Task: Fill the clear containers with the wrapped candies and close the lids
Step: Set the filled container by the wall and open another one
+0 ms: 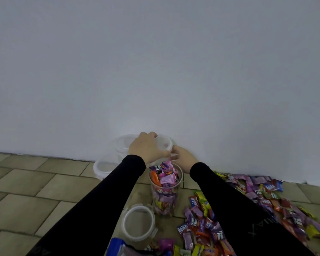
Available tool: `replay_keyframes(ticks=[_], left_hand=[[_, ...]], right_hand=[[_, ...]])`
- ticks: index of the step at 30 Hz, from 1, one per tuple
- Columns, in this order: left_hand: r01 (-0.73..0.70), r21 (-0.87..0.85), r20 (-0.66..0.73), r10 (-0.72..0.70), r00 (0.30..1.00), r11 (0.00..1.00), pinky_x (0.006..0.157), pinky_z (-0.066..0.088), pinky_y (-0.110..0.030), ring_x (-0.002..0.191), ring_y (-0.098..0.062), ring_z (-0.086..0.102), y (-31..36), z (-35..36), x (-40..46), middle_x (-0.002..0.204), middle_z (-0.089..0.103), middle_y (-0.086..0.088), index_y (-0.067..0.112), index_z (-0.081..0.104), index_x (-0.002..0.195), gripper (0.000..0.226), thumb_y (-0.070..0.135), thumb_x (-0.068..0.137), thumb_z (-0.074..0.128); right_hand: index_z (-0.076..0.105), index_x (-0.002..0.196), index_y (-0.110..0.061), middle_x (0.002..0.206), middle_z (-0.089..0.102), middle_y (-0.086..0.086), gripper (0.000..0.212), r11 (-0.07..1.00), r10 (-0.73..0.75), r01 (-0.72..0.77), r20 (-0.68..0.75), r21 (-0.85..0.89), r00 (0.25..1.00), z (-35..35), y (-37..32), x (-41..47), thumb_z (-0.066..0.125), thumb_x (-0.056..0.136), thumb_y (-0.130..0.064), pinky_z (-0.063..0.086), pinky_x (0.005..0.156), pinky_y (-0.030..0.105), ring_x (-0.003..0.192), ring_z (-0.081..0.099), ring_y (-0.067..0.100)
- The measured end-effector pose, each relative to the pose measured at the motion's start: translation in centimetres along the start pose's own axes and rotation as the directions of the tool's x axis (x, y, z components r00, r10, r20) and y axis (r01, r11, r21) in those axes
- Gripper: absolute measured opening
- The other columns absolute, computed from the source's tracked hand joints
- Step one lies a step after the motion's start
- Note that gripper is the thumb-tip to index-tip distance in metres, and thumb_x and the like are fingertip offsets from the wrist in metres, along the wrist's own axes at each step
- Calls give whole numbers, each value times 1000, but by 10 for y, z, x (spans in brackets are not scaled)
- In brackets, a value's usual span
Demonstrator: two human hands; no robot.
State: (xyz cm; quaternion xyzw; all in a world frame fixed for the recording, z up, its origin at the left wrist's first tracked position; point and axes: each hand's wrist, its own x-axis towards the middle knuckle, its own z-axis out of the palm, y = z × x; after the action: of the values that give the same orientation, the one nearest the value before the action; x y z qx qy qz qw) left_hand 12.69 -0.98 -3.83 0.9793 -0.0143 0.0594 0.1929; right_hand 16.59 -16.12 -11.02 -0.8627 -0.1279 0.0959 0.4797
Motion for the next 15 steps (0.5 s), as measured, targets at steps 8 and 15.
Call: replay_keyframes(ticks=[8,15], left_hand=[[-61,-144,-168,37,985,988,90,45,-30,110,-17,53,31,-26,-26,131,43,2,26,45,133,79,61,68,71],[-193,-264,-309,106,945,945,85,41,-24,109,-11,50,83,-52,-72,127,41,7,30,47,130,74,58,66,74]], right_hand=[[46,135,-25,128,56,-7,71,996,-83,83,-43,-8,996,-37,-35,-36,78,74,-11,43,94,33,113,52,15],[48,131,-32,121,54,-16,72,984,-179,178,-85,-12,980,-88,-66,-95,80,71,-10,45,95,33,111,53,15]])
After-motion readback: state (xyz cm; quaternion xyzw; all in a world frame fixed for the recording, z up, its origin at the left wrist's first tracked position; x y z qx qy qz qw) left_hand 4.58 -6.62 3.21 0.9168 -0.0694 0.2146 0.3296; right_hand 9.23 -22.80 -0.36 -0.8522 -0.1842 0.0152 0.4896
